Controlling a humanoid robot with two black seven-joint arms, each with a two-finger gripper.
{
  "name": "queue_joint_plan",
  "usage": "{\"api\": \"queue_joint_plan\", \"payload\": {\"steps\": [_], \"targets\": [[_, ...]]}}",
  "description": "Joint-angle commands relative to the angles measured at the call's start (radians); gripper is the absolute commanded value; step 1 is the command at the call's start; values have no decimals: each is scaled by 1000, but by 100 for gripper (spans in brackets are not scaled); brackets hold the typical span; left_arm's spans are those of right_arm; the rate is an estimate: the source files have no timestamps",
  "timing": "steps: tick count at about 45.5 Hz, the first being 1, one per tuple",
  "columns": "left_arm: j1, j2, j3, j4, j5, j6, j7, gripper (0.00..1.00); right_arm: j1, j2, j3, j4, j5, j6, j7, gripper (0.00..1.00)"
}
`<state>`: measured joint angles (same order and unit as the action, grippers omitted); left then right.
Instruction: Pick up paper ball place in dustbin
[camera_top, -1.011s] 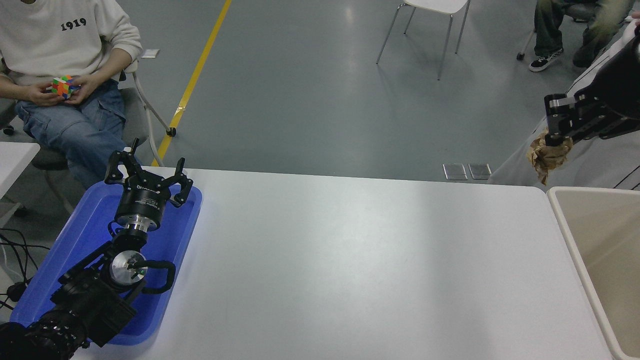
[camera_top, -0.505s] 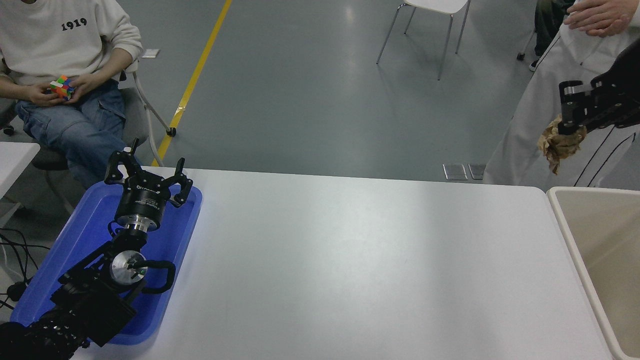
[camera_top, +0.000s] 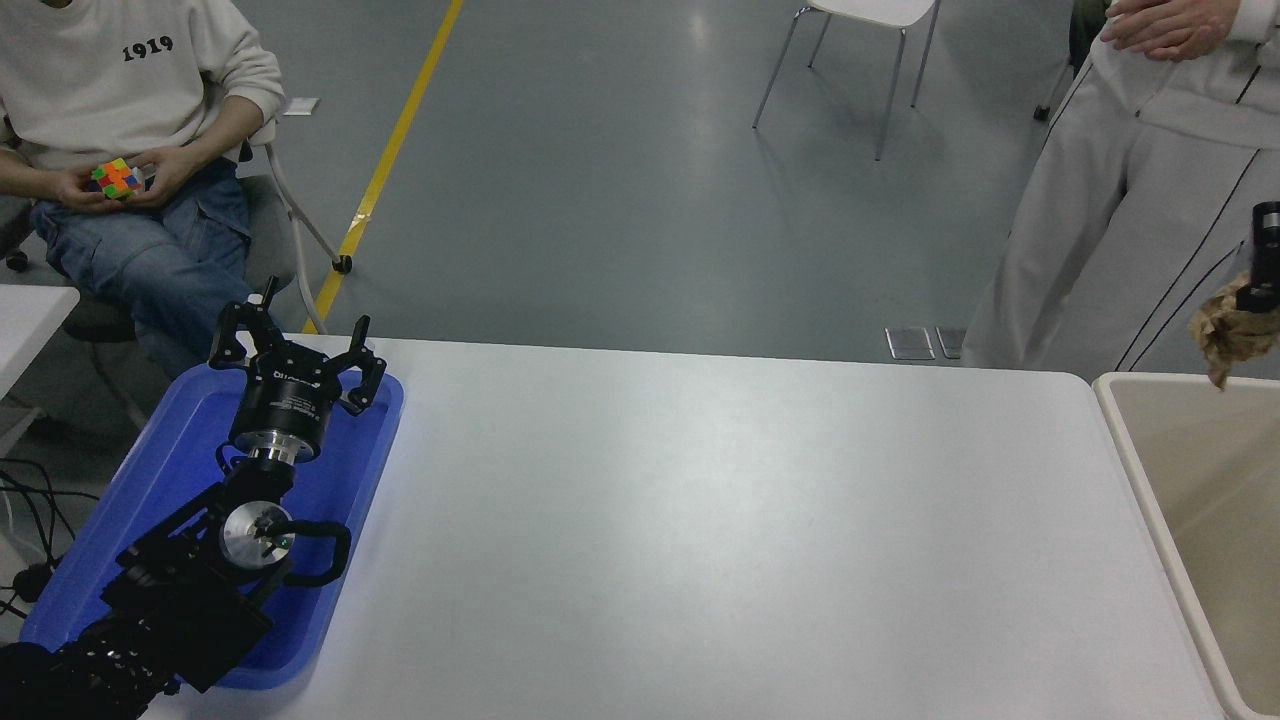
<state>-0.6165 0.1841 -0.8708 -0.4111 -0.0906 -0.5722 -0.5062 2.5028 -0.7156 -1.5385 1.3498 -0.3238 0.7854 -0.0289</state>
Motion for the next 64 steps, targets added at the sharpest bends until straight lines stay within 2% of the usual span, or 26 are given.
{"api": "queue_joint_plan", "payload": {"steps": [1, 18, 28, 36, 52, 64], "targets": [[1, 0, 0, 0, 0, 0, 0, 100, 8, -97, -92, -20, -60, 0, 0, 0], [1, 0, 0, 0, 0, 0, 0, 100, 2, -320, -152, -129, -259, 0, -2, 0], [1, 0, 0, 2, 0, 0, 0, 100, -57, -420, -129, -211, -319, 0, 0, 0], [1, -2, 0, 2, 0, 0, 0, 100, -264, -424, 35, -291, -317, 0, 0, 0], [1, 0, 0, 2, 0, 2, 0, 100, -887, -403, 580, -581, -319, 0, 0, 0], [1, -2, 0, 2, 0, 2, 0, 100, -1117, -254, 707, -776, -311, 0, 0, 0]]}}
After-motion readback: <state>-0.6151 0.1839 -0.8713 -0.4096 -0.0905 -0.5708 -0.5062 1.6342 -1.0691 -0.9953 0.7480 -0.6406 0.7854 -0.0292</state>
